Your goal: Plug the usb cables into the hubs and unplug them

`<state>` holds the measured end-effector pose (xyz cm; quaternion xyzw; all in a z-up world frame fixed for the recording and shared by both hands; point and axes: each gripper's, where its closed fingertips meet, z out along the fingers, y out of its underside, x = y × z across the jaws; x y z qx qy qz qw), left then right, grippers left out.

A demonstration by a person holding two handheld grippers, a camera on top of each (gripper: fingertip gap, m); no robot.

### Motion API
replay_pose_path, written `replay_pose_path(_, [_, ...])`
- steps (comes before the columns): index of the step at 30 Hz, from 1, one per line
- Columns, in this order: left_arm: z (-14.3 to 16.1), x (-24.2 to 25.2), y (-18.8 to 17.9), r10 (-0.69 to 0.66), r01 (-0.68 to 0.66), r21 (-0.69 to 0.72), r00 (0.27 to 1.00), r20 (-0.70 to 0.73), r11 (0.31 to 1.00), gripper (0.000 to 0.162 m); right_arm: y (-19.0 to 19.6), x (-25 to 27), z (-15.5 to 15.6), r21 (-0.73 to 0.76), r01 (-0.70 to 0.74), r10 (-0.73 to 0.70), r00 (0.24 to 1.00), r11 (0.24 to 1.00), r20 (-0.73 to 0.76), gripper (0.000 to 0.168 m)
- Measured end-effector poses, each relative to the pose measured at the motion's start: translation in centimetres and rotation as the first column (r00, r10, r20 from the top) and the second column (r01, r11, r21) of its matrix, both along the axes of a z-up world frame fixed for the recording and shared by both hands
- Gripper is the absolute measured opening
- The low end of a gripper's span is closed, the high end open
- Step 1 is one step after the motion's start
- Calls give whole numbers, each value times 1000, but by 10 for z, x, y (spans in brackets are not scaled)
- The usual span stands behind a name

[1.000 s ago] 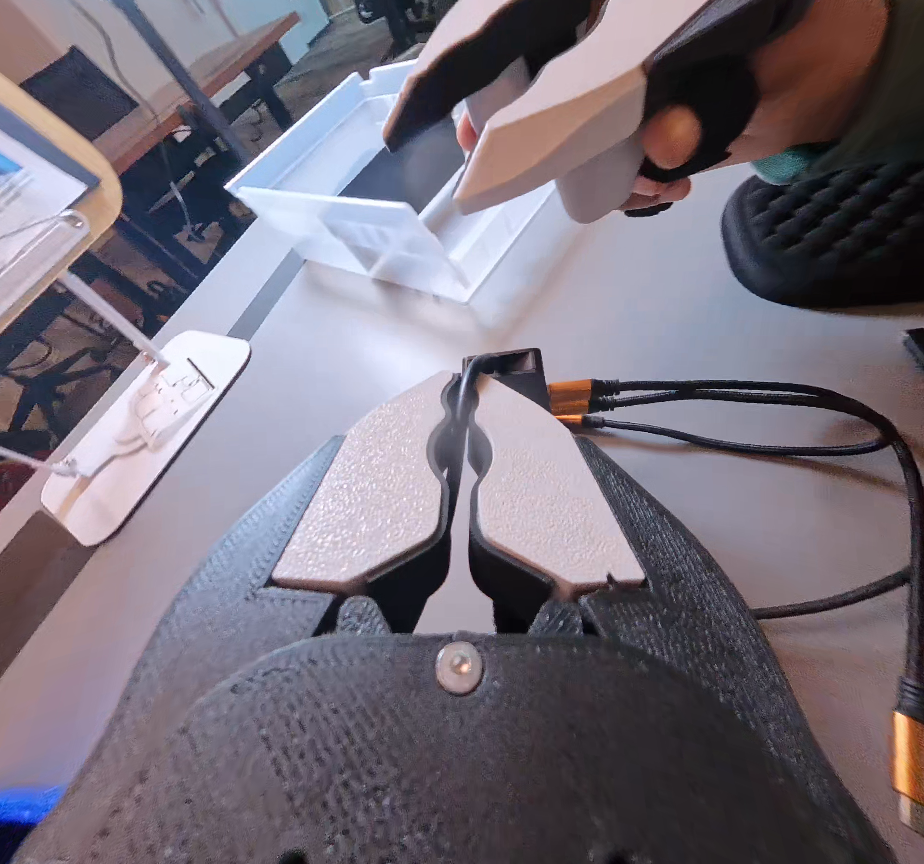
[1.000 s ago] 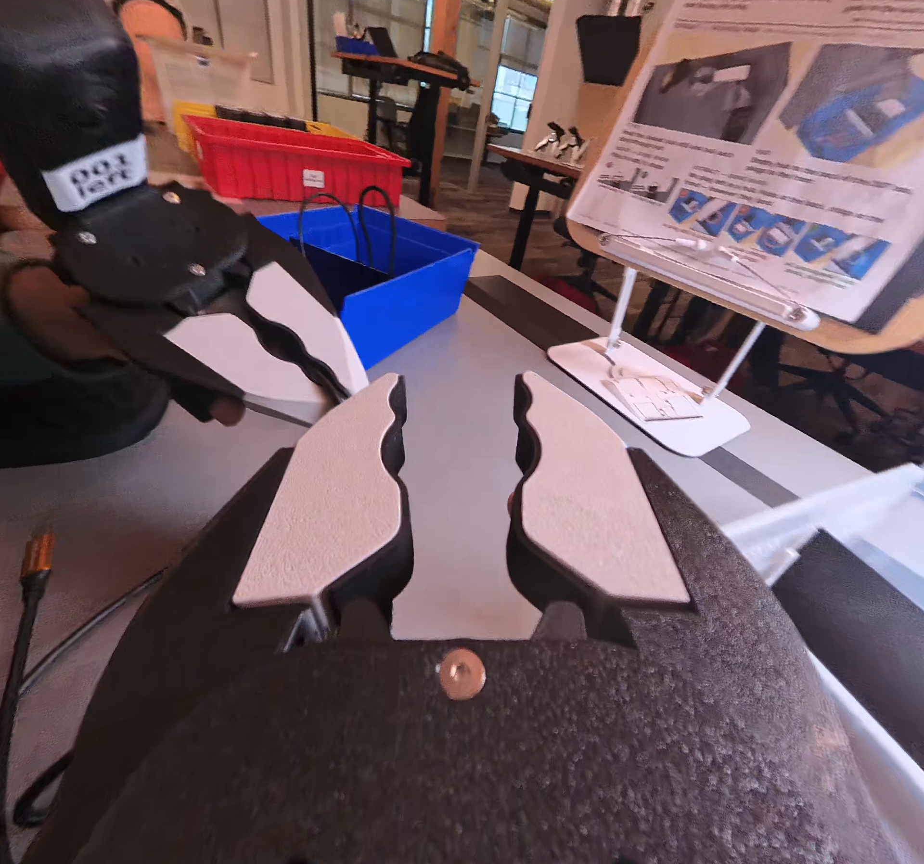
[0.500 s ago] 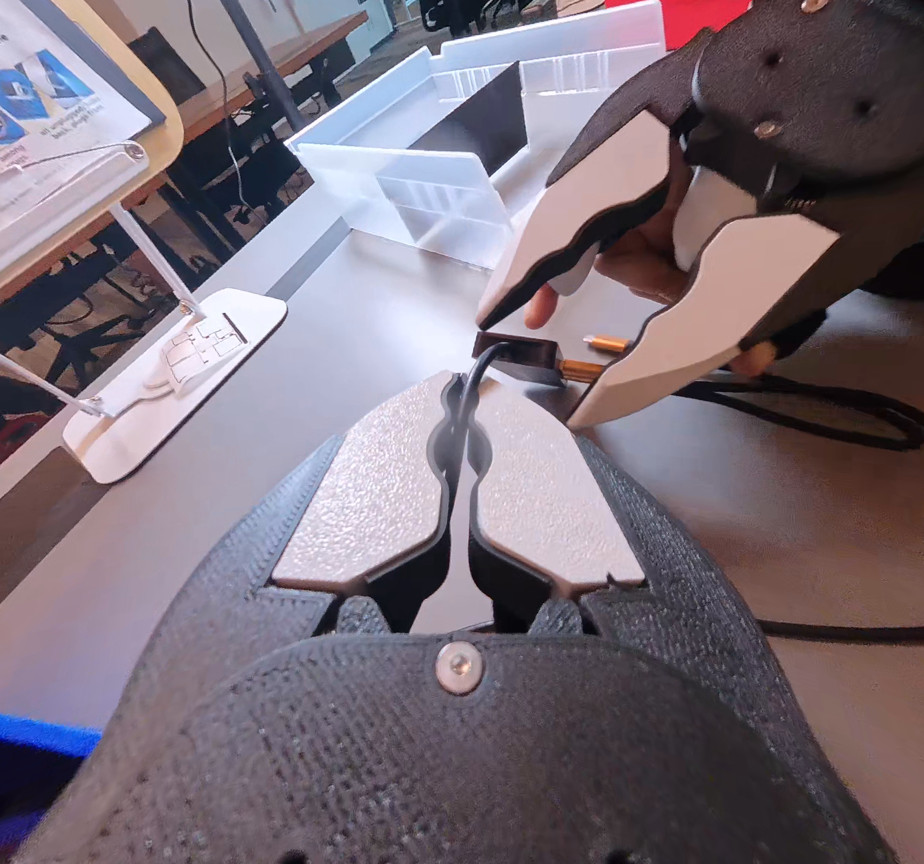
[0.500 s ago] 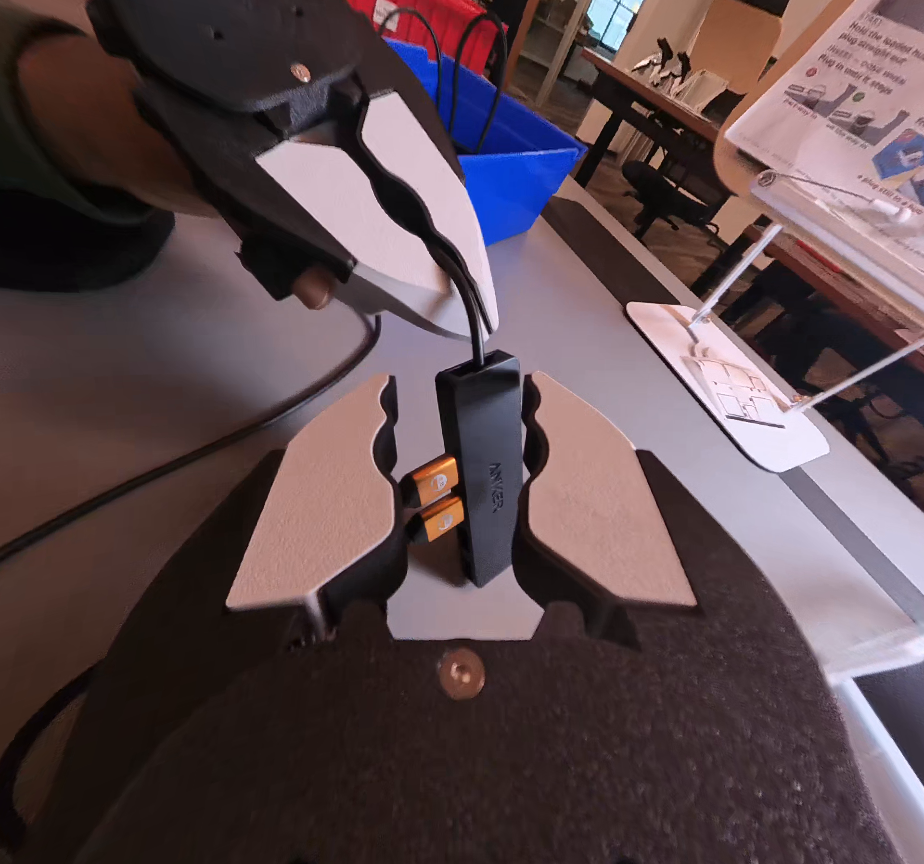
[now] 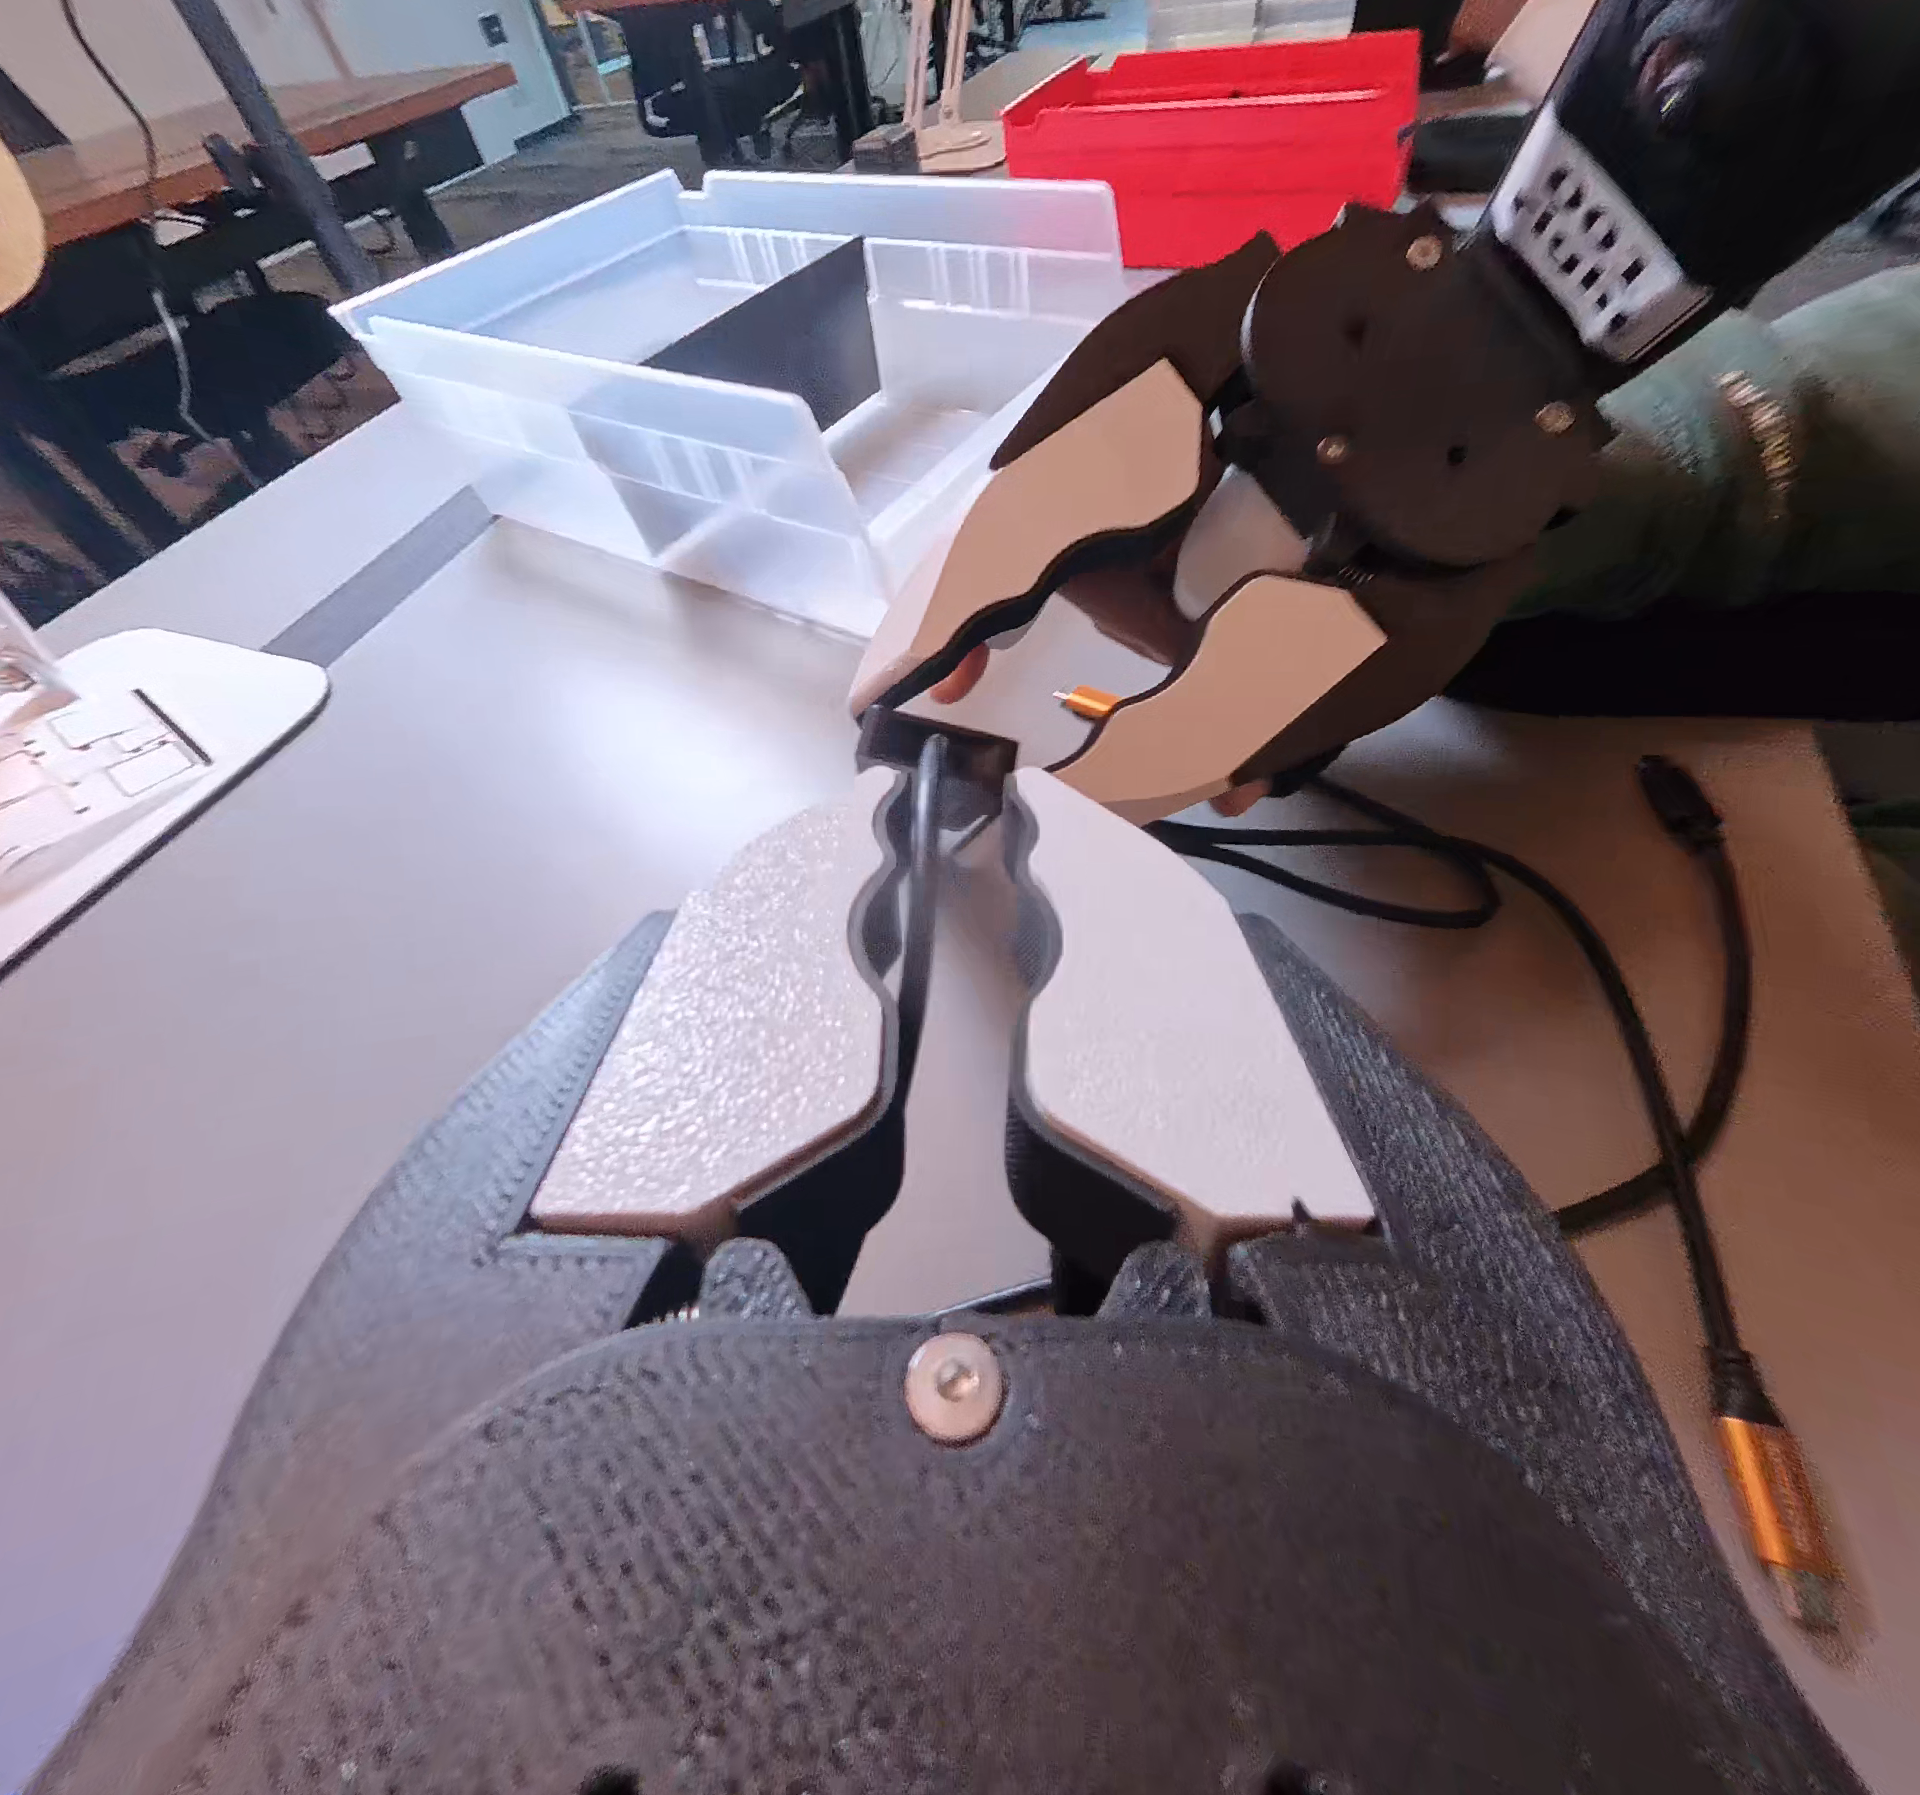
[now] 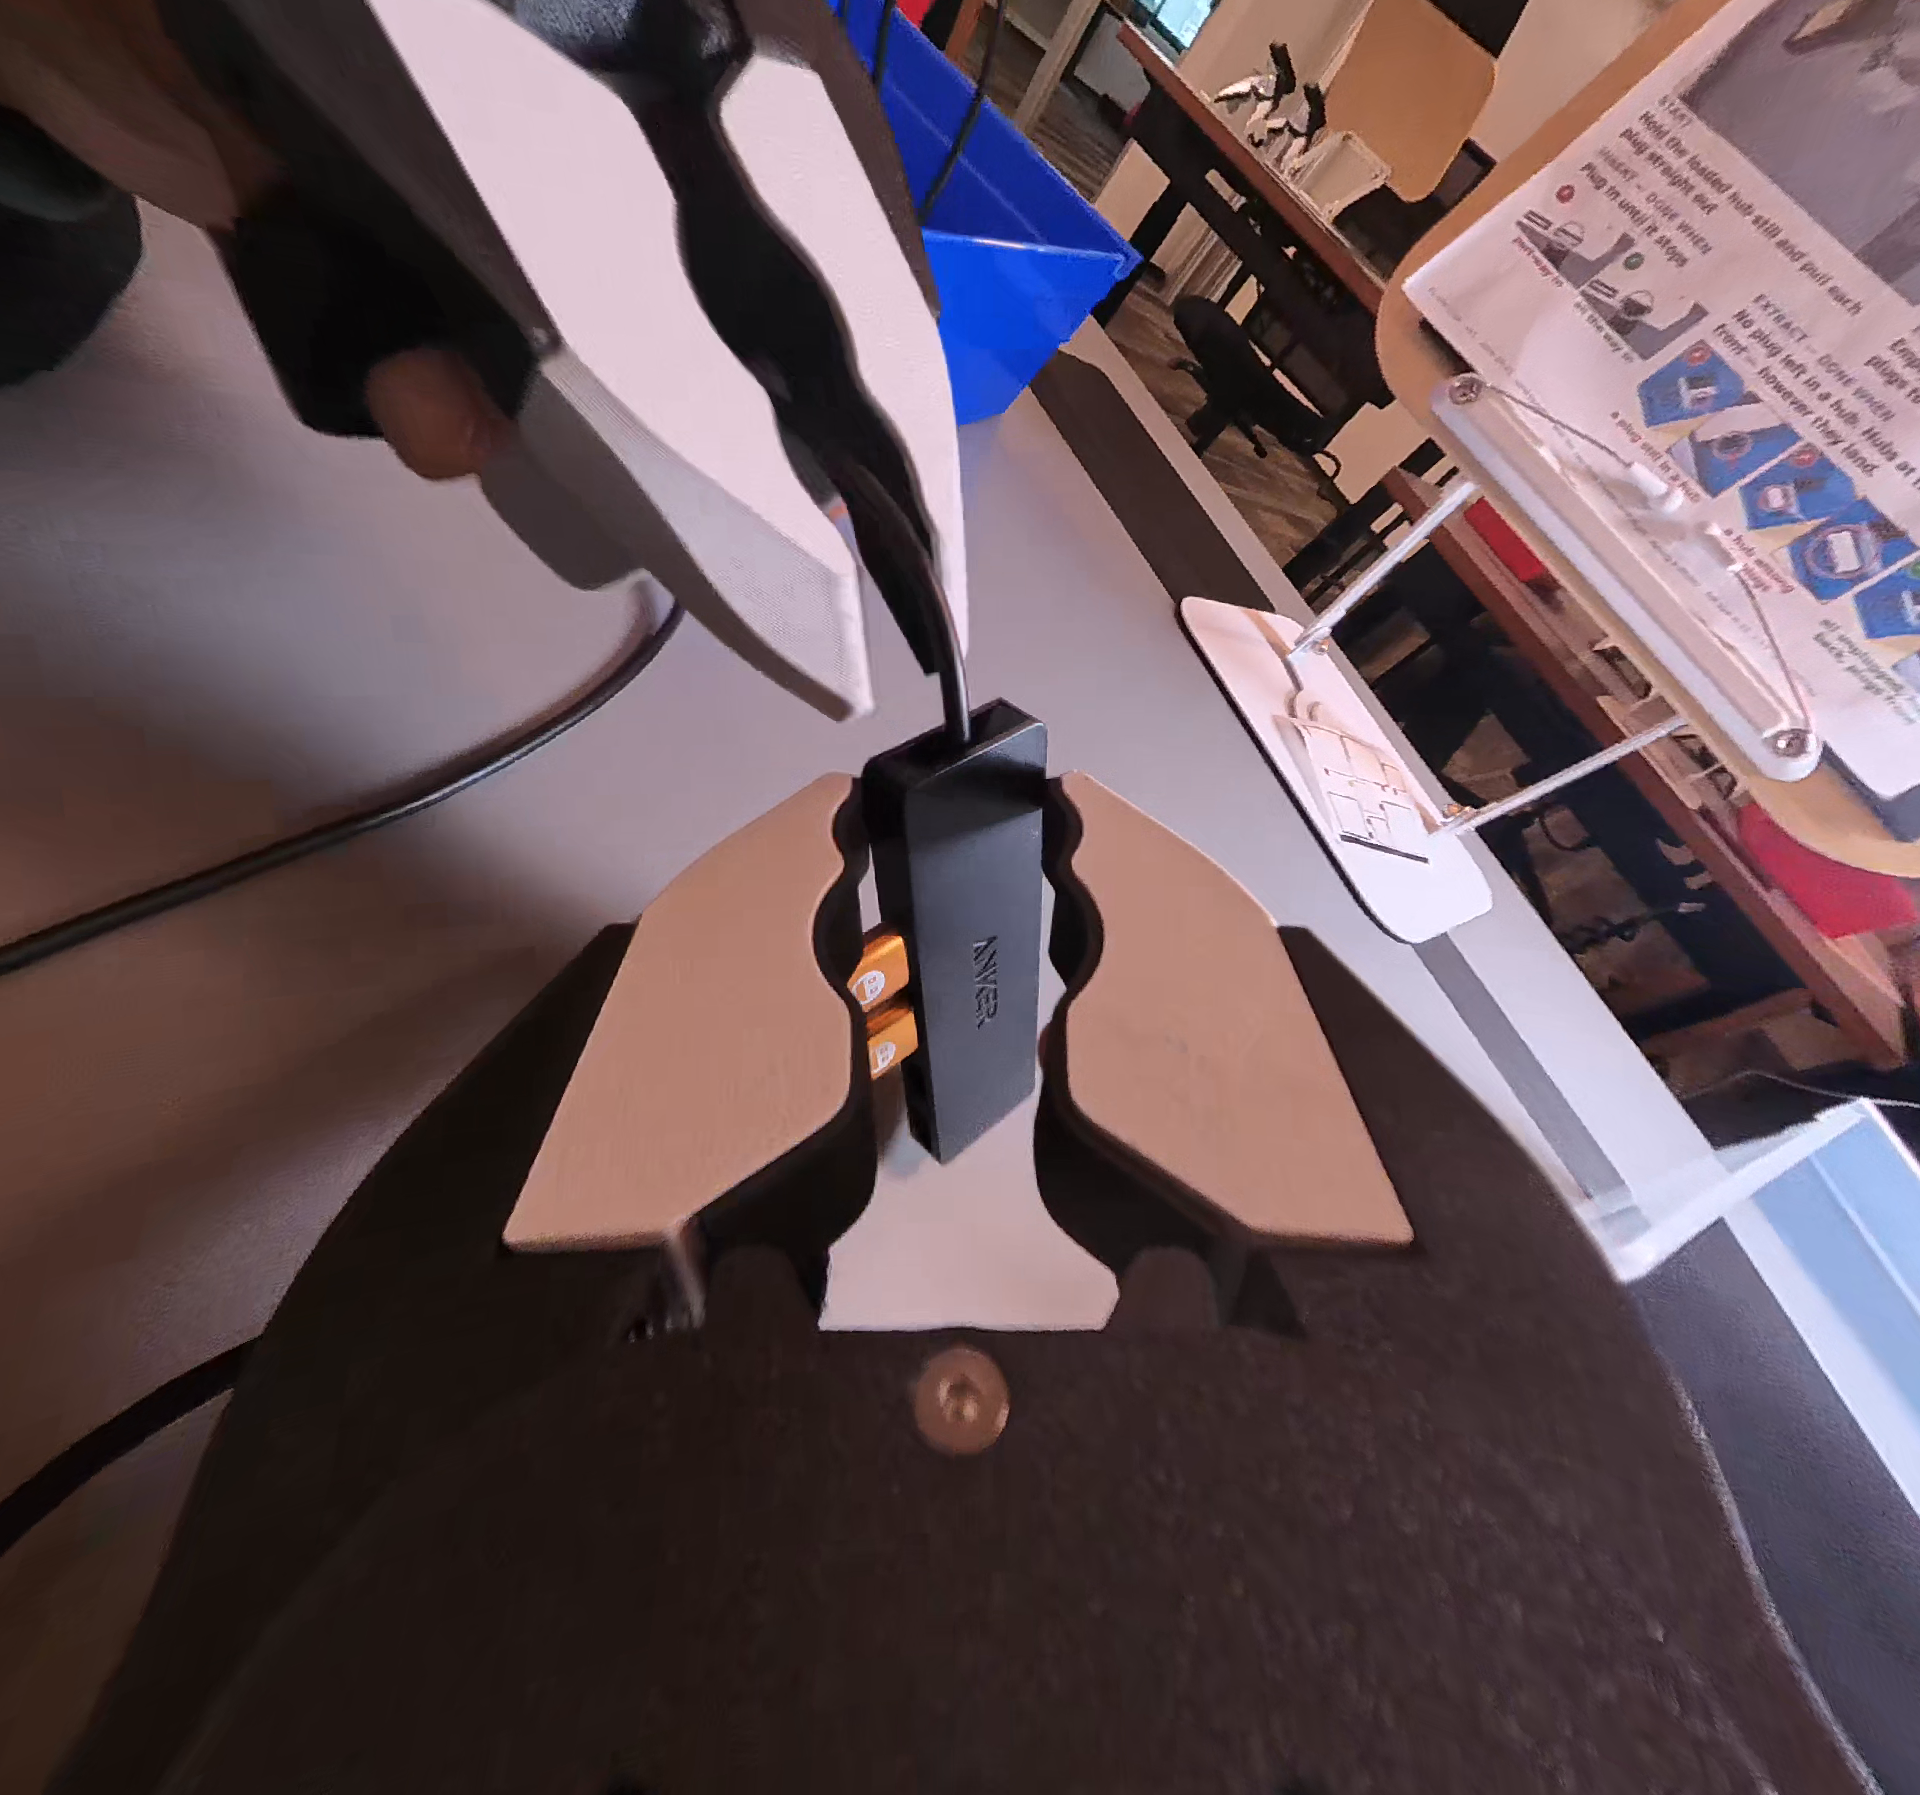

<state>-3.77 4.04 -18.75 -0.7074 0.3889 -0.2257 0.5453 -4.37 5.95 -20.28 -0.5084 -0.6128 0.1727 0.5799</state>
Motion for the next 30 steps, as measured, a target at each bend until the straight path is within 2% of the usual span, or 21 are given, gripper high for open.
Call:
replay_pose_path(2, [14, 0, -2, 12, -13, 24, 999, 36, 1000, 29, 4, 3, 2, -12, 34, -34, 999, 999, -14, 32])
replay_pose_path(5, [44, -5, -5, 66, -70, 180, 997, 25, 981, 42, 13, 9, 14, -117, 79, -90, 992, 990, -93, 32])
replay_pose_path(8, [75, -10, -13, 128, -120, 374, 992, 4, 920, 43, 31, 23, 35, -271, 118, -179, 961, 955, -211, 32])
replay_pose_path(10, [90, -7, -22, 107, -121, 408, 993, 56, 905, 41, 45, 33, 45, -385, 115, -233, 932, 916, -277, 32])
replay_pose_path(13, [76, 5, -23, 60, -75, 308, 997, 58, 948, 42, 61, 46, 49, -503, 108, -304, 895, 858, -326, 32])
replay_pose_path(17, [19, 24, -4, 42, -43, 49, 999, 23, 998, 57, 60, 42, 45, -541, 98, -319, 888, 835, -332, 32])
replay_pose_path(22, [-1, 41, 15, 43, -18, -147, 985, 165, 989, 63, 42, 27, 40, -530, 122, -315, 903, 839, -291, 32])
replay_pose_path(25, [0, 45, 19, 59, -25, -165, 977, 206, 986, 63, 37, 24, 37, -531, 140, -324, 907, 836, -270, 32])
replay_pose_path(28, [0, 37, 26, 95, -57, -162, 967, 235, 985, 54, 34, 23, 35, -515, 155, -322, 913, 843, -252, 32])
replay_pose_path(30, [-8, 35, 25, 83, -53, -160, 979, 186, 986, 43, 33, 24, 34, -486, 177, -324, 916, 856, -237, 33])
